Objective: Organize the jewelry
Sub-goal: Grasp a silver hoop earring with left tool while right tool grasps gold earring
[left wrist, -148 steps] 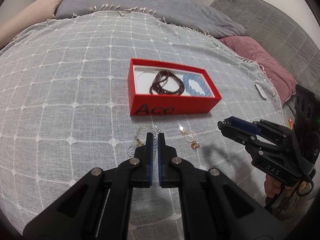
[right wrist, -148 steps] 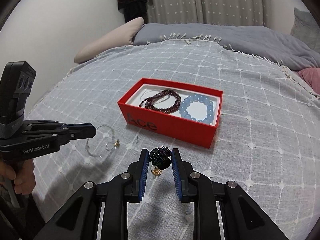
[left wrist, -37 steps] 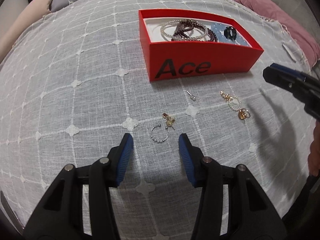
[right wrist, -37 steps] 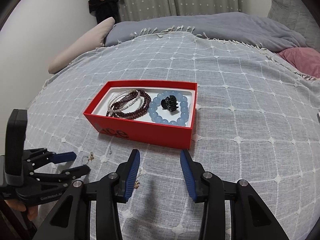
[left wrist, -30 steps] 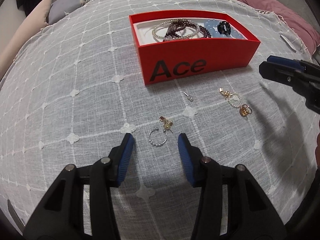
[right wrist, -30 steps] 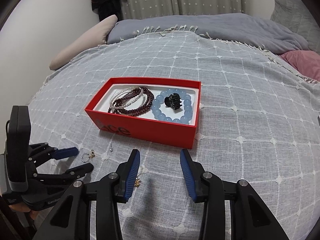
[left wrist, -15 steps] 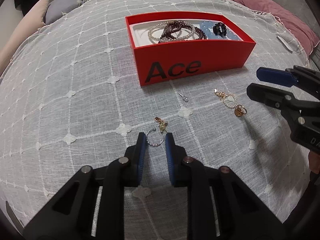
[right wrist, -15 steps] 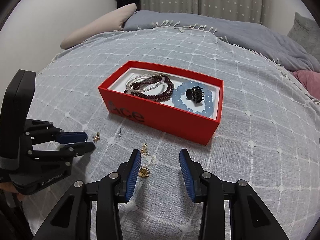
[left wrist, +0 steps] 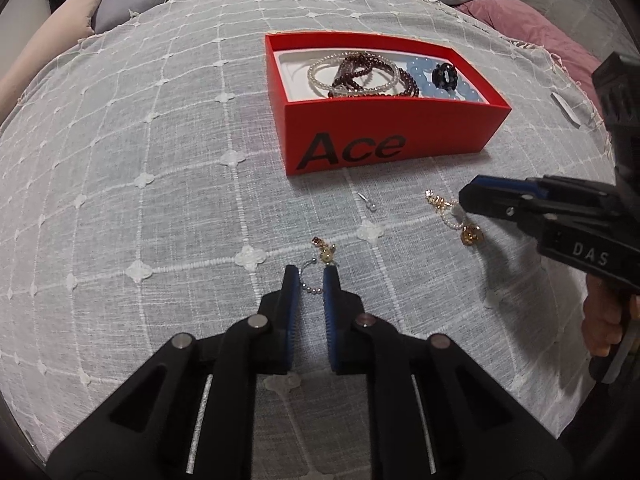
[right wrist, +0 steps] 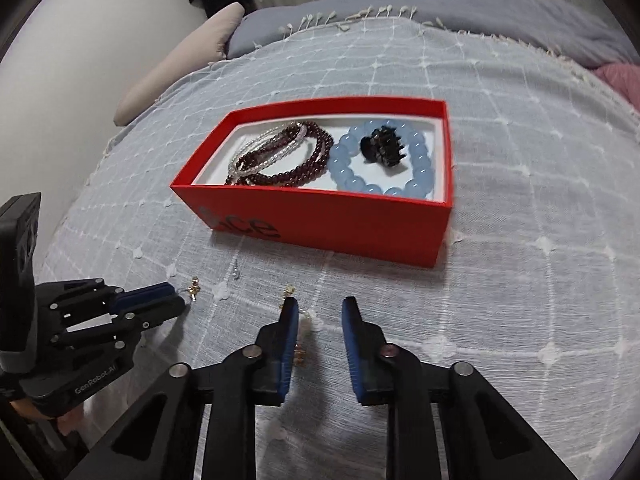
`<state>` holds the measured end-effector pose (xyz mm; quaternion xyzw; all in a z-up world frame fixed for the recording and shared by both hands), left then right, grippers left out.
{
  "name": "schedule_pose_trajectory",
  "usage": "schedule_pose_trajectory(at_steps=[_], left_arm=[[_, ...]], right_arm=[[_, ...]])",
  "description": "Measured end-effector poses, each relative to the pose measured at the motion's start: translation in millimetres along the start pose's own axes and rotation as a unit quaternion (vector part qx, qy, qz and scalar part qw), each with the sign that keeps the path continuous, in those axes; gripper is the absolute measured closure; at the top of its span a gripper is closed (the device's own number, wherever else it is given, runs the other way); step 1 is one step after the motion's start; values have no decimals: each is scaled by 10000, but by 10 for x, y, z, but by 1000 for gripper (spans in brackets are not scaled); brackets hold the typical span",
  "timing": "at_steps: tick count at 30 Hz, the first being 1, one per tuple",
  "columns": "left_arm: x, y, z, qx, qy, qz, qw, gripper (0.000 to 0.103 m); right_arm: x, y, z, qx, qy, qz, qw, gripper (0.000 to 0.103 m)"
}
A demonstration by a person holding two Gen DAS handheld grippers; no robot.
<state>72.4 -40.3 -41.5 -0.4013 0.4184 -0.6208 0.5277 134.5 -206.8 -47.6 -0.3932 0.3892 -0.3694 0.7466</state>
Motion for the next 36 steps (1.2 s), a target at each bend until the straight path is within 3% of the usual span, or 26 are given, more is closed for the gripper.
schedule_pose_trajectory(at_steps=[7, 9, 17, 23, 27, 31, 36], left_arm=[[-52, -59, 17, 18, -115, -168, 9998, 90], [-89, -78, 26, 19, -189, -269, 9995, 90], [-205, -104, 31, -22, -450, -563, 9974, 90], [-207, -97, 5, -71, -419, -584, 9974, 90], [-200, -14, 5, -214, -408, -410, 9981, 80], [-155, 22, -4, -193, -313, -316, 9988, 78], [-64, 41, -13, -178, -116, -268, 9994, 76]], right_arm=[[-59, 61, -18, -98, -115, -40, 9999, 85], [-93, 101, -33, -135, -181, -29, 9997, 91], [-133, 95, -58, -101, -280, -25, 9996, 98], [-99, -22, -38, 10, -108, 117, 9999, 99], [-66, -39, -40, -1, -88, 90, 9999, 99], [-27, 42, -24, -146, 22, -24, 9999, 98], [-17, 47, -12, -166, 33, 50, 9998, 90]])
Point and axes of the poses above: each gripper's, at about its wrist camera, not at the fingertips, and y roughly the way its jaws point, x to its right, z to its top, the point moved 2 cm from there along y, roughly the way its jaws point, and after that the axes turned 7 degrees about -x, right-handed, at the moved point
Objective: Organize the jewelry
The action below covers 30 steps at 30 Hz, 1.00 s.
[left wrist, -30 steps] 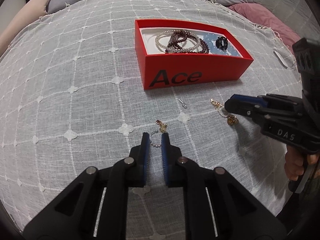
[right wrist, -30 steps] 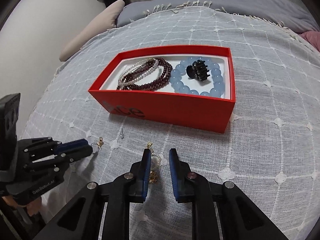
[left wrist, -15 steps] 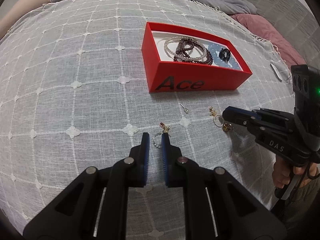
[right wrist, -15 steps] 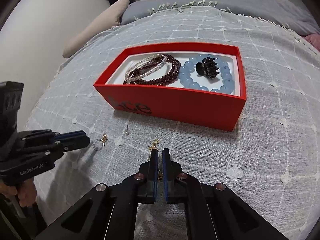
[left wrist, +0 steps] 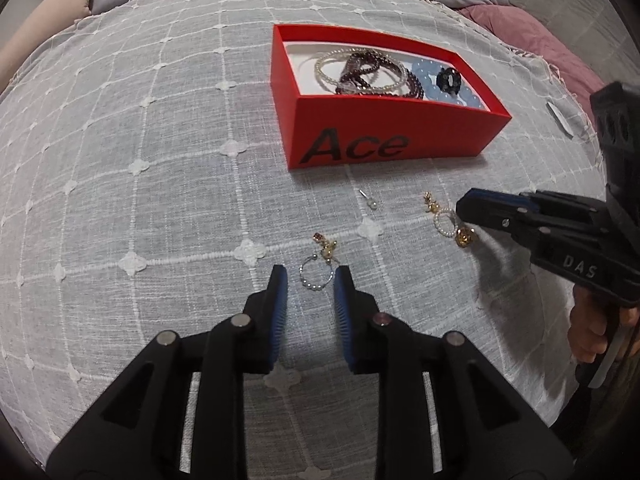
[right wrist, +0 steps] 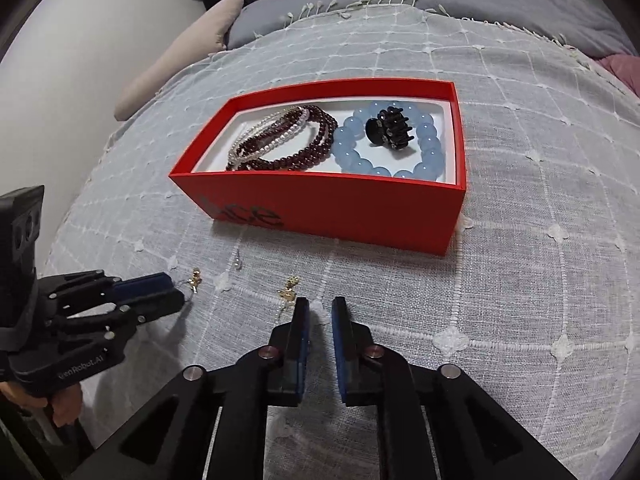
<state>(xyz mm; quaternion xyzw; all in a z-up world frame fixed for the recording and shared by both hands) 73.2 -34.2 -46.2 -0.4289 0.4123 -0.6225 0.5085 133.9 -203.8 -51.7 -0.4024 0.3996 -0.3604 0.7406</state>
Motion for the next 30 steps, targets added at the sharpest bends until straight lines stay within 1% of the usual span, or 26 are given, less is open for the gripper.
schedule_pose_trajectory(at_steps=[3, 6, 12, 14, 15, 16, 17, 18, 19, 20, 26, 30], left_arm=[[45, 32, 14, 6, 61, 88, 9999, 75], [101, 42, 29, 32, 65, 93, 9999, 75], [108, 48, 35, 66, 94, 106, 9999, 75], [89, 43, 21, 79, 102, 108, 9999, 80], [83, 43, 19, 82, 99, 132, 9998, 86], [80, 44, 18, 79, 94, 146, 9998, 87], [75, 41, 19, 79, 84, 123, 9999, 90], [70, 38, 21, 76, 66, 100, 9999, 92], [60, 32, 24, 75, 45, 71, 9999, 93], [43, 23, 25, 75, 20, 31, 10000, 93], [-30, -41, 48, 113, -122, -154, 9997, 95], [-116, -83, 39, 103, -255, -374, 9989, 97]], right_arm=[[-32, -26, 10, 58, -7, 57, 10000, 87], [-64, -47, -4, 18, -76, 78, 9999, 84], [-248, -136, -65, 149, -489, -49, 9987, 83], [-289, -133, -106, 129, -633, -120, 9978, 83], [-319, -106, -121, 102, -719, -224, 9971, 83], [-329, -88, -125, 82, -767, -339, 9964, 83], [-340, -52, -138, 41, -831, -522, 9952, 84], [-337, -31, -146, 10, -874, -615, 9943, 86], [-335, -12, -155, -19, -901, -675, 9936, 90], [-331, -13, -155, -18, -891, -655, 9939, 96], [-337, -125, -152, 130, -876, -407, 9952, 98], [-333, -124, -145, 94, -846, -393, 9956, 99]])
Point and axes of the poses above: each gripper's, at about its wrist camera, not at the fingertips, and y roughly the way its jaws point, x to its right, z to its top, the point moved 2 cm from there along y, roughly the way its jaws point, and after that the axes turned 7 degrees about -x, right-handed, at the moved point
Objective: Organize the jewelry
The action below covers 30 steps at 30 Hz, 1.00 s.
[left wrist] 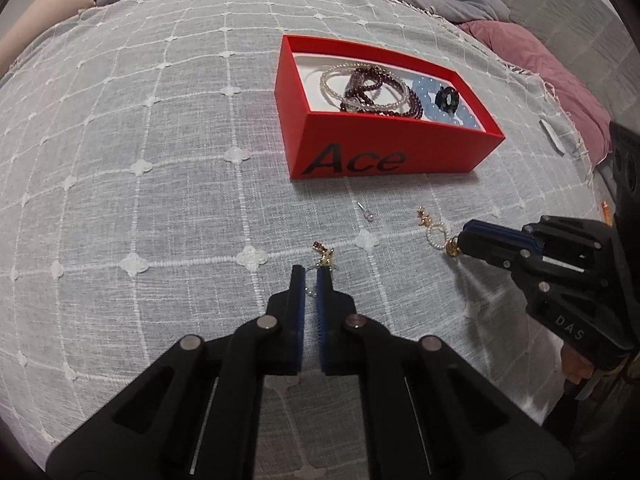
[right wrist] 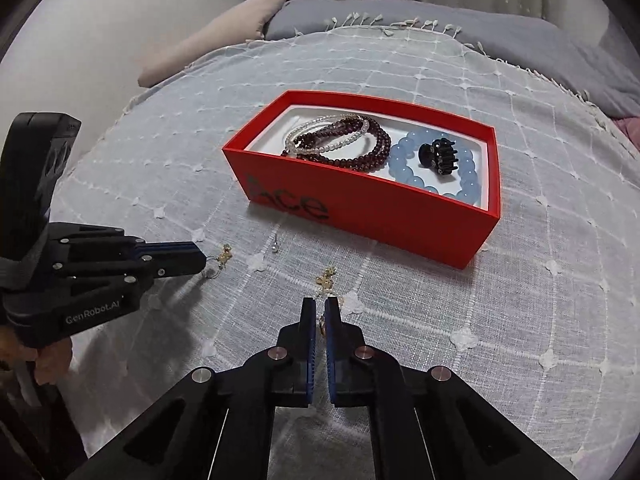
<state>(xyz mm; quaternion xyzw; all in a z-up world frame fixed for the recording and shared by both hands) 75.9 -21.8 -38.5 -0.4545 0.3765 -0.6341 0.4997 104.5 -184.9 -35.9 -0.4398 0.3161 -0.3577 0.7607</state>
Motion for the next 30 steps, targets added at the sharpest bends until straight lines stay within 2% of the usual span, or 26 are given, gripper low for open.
schedule_pose_trajectory(at_steps=[5, 7, 11, 17, 20, 23, 30], left_arm=[[-136, -32, 8, -50, -207, -47, 9998, 97], [-161, -18, 7, -95, -237, -69, 9996, 97], [-105, 16, 0, -122, -191, -57, 9997, 96], [-6, 100, -23, -159, -30, 73, 9998, 93], [12, 99, -17, -137, -17, 104, 9999, 90], [26, 105, -24, -143, 26, 84, 9999, 85], [6, 105, 0, -160, -49, -23, 9999, 83]], right_arm=[[37, -29, 7, 14, 61, 41, 10000, 98], [53, -19, 3, -6, 23, 29, 10000, 89], [77, -23, -18, 31, 32, 42, 10000, 83], [-23, 39, -56, -37, -186, -57, 9998, 82], [-59, 90, -72, -100, -299, -222, 9993, 84], [-61, 120, -68, -143, -351, -281, 9989, 94], [-32, 15, -43, -11, -274, -134, 9995, 101]])
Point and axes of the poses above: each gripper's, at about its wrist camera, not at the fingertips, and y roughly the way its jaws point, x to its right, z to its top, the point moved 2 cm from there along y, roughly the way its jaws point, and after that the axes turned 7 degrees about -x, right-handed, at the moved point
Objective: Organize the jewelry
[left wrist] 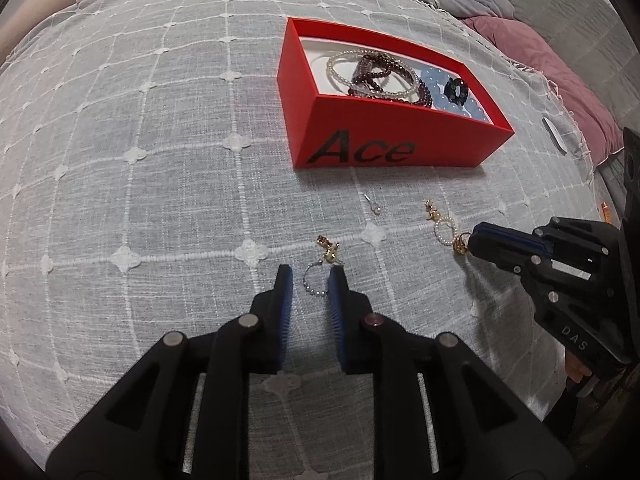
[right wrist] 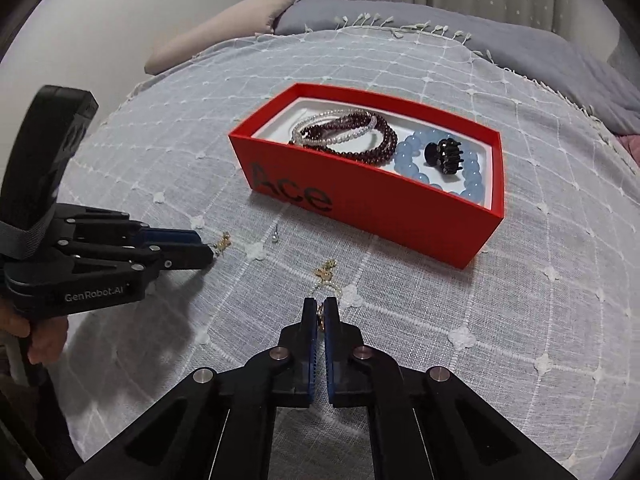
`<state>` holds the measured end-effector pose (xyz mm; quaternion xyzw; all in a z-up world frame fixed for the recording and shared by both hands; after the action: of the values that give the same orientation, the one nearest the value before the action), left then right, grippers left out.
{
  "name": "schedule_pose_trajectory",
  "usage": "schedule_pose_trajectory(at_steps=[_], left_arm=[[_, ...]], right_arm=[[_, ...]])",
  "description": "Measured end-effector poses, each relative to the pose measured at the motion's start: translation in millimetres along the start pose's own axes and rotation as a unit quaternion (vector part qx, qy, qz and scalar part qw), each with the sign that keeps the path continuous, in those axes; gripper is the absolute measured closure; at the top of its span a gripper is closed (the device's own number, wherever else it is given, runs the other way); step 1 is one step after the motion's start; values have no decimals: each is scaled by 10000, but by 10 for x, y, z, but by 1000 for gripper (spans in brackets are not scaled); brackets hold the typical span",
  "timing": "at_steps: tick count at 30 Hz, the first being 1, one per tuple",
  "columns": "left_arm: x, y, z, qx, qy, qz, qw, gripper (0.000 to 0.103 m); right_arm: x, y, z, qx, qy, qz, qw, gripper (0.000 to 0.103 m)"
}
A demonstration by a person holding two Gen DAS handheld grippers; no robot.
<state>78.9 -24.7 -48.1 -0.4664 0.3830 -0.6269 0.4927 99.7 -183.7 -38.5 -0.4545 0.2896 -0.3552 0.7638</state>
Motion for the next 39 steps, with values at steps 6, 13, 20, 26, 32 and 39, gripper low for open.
schedule_pose_trajectory(at_steps=[6, 13, 20, 26, 32, 39], left_arm=[[-43, -19, 2, 12, -23, -13, 10000, 82], [-45, -32, -5, 17, -31, -27, 10000, 82], [-37, -51, 2, 57, -60, -25, 10000, 82], [-66, -158, 8, 206, -116, -115, 9997, 82], [-144, -298, 10, 427, -194, -254, 9986, 82], [-193, -323, 23, 490, -302, -346, 9977, 82]], right_arm=[[45, -59, 5, 192, 41, -85, 9998, 99], [25, -72, -7, 312, -39, -173, 9994, 95], [9, -128, -80, 630, 89, -686, 9956, 94], [-161, -396, -188, 1061, 157, -750, 9914, 100], [-531, -867, -377, 2542, -441, -1622, 9524, 101], [-747, -989, -432, 3359, -768, -1960, 9181, 101]])
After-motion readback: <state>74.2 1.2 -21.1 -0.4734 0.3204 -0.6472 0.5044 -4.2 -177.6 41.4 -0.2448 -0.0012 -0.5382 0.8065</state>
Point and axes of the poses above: each gripper's, at about its wrist camera, not at the fingertips, and y roughly the way its jaws point, x to its right, z to its top, the point moved 2 cm from there along y, roughly the way its jaws point, and after that the axes turned 7 degrees about -x, right-handed, at the moved point
